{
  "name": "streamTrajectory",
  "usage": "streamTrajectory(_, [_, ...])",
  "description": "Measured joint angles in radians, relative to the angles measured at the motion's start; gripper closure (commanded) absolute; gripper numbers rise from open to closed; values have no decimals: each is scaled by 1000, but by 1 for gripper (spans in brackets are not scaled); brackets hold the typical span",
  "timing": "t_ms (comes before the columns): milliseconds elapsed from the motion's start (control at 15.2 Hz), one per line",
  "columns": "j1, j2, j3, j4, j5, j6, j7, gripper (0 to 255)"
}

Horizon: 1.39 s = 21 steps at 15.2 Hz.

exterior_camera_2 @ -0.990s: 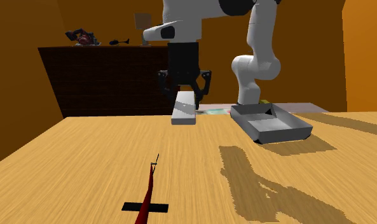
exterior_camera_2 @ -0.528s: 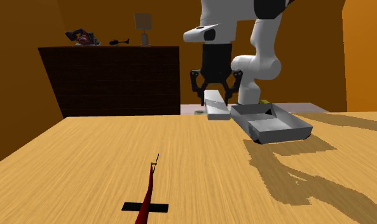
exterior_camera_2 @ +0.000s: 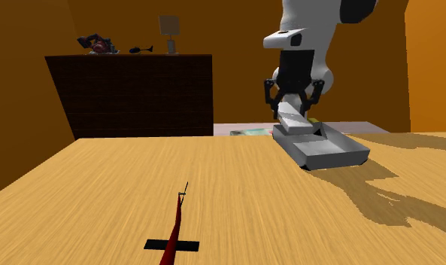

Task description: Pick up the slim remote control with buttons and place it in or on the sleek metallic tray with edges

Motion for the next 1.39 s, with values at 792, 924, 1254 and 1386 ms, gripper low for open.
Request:
streamTrajectory(792, [165,-289,88,-206,148,-71,127,255])
streamTrajectory(924, [167,-281,96,-228,156,-42,124,255])
streamTrajectory(1254, [174,-256,120,-281,179,37,120,255])
streamTrajectory(1386, [176,-239,132,-300,189,71,119,255])
